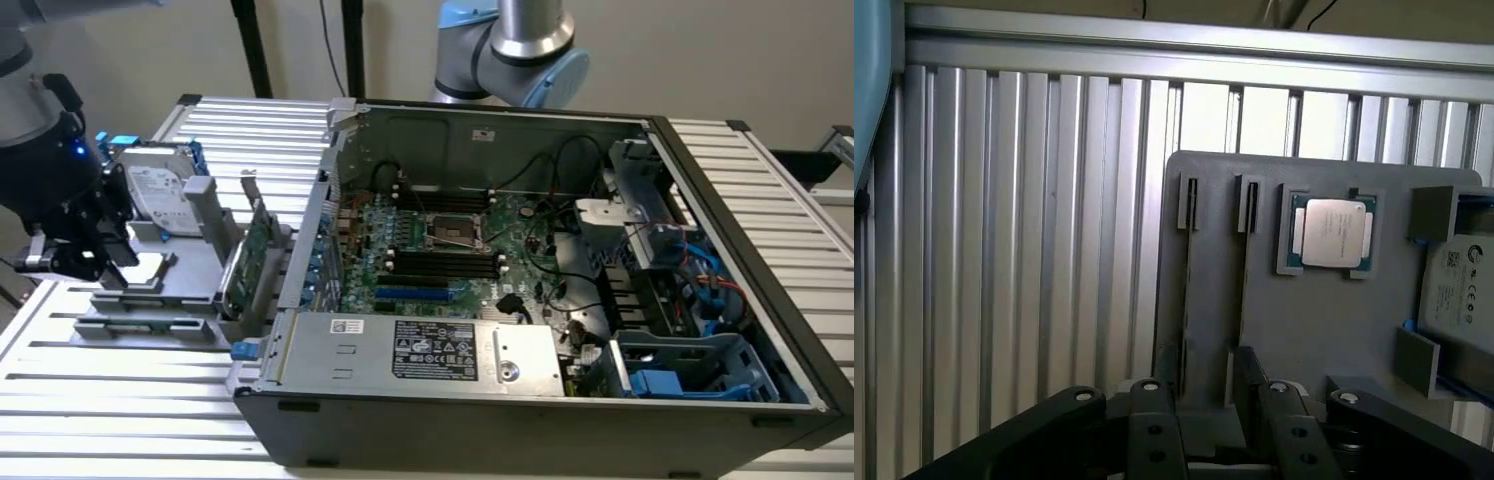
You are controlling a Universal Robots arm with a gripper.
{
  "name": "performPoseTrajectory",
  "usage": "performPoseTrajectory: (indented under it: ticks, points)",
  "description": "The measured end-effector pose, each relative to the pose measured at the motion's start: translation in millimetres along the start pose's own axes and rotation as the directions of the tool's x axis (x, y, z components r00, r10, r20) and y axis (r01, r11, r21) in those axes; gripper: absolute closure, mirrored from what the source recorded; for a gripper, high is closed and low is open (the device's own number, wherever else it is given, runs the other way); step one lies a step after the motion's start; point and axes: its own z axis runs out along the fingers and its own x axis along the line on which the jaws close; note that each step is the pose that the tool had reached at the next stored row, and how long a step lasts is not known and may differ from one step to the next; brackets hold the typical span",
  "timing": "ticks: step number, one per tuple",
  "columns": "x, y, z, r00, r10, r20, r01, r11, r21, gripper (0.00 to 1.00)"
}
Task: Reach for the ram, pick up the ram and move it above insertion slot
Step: 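Pick up the ram and move it above insertion slot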
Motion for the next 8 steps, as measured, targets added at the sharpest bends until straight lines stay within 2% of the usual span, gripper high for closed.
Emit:
performPoseTrajectory:
  ticks: [8]
  points:
    - [3.8, -0.2, 14.6, 1.0, 0.0, 0.0, 0.0, 1.0, 0.0, 0.64]
